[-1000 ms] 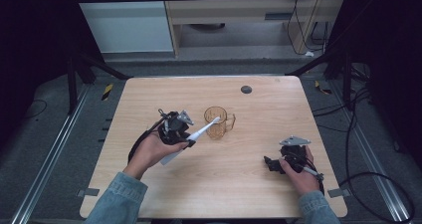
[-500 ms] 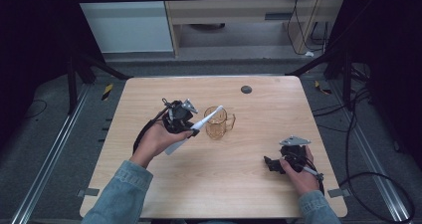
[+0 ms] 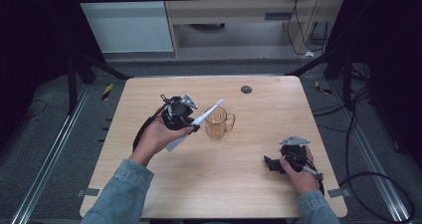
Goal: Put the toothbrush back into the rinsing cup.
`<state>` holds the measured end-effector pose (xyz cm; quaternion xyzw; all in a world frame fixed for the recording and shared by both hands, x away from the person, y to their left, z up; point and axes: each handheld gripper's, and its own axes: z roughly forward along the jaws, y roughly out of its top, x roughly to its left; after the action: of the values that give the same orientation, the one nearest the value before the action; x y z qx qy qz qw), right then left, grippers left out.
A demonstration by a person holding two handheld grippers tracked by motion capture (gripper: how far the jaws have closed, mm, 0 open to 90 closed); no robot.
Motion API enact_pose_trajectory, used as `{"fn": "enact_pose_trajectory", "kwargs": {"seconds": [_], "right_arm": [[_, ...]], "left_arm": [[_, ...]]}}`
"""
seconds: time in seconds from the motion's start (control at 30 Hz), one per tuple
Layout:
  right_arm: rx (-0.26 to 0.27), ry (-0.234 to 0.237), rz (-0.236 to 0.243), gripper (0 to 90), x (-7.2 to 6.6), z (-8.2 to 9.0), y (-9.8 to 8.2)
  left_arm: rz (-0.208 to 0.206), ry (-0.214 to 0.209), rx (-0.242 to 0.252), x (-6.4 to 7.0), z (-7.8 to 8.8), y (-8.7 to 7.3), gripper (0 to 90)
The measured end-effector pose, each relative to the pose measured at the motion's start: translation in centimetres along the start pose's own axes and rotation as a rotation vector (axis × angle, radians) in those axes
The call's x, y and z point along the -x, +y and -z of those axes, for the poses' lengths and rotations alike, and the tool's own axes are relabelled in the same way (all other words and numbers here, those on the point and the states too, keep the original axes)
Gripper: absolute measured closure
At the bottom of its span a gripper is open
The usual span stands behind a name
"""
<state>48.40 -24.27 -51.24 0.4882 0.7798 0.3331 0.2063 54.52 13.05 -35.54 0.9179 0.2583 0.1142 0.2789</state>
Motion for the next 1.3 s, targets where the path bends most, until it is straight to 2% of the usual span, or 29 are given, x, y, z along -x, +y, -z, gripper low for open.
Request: {"fn": "enact_pose_trajectory", "kwargs": {"seconds": [0.13, 0.53, 0.6, 0.7, 0.93, 1.1, 1.3], "right_arm": [[0.0, 0.0, 0.001, 0.3, 0.0, 0.0, 0.0], [0.001, -0.001, 0.003, 0.3, 0.0, 0.0, 0.0], [0.002, -0.003, 0.008, 0.3, 0.1, 0.0, 0.0], [0.0, 0.005, 0.007, 0.3, 0.1, 0.0, 0.0], [0.0, 0.003, 0.007, 0.3, 0.0, 0.0, 0.0], [0.003, -0.007, 0.005, 0.3, 0.0, 0.1, -0.1], [0.003, -0.005, 0.007, 0.3, 0.0, 0.1, -0.1]], "left_arm": [[0.007, 0.004, 0.008, -0.2, 0.1, 0.0, 66.5], [0.041, 0.033, 0.071, -0.4, 0.8, 1.1, 66.5], [0.056, 0.03, 0.09, -0.6, 0.7, 1.3, 66.5], [0.053, 0.049, 0.101, -0.7, 0.8, 1.7, 66.5], [0.065, 0.049, 0.122, -1.4, 0.5, 2.7, 66.5], [0.056, 0.057, 0.136, -1.4, 0.8, 3.7, 66.5], [0.064, 0.067, 0.157, -1.3, 0.9, 4.5, 66.5]]}}
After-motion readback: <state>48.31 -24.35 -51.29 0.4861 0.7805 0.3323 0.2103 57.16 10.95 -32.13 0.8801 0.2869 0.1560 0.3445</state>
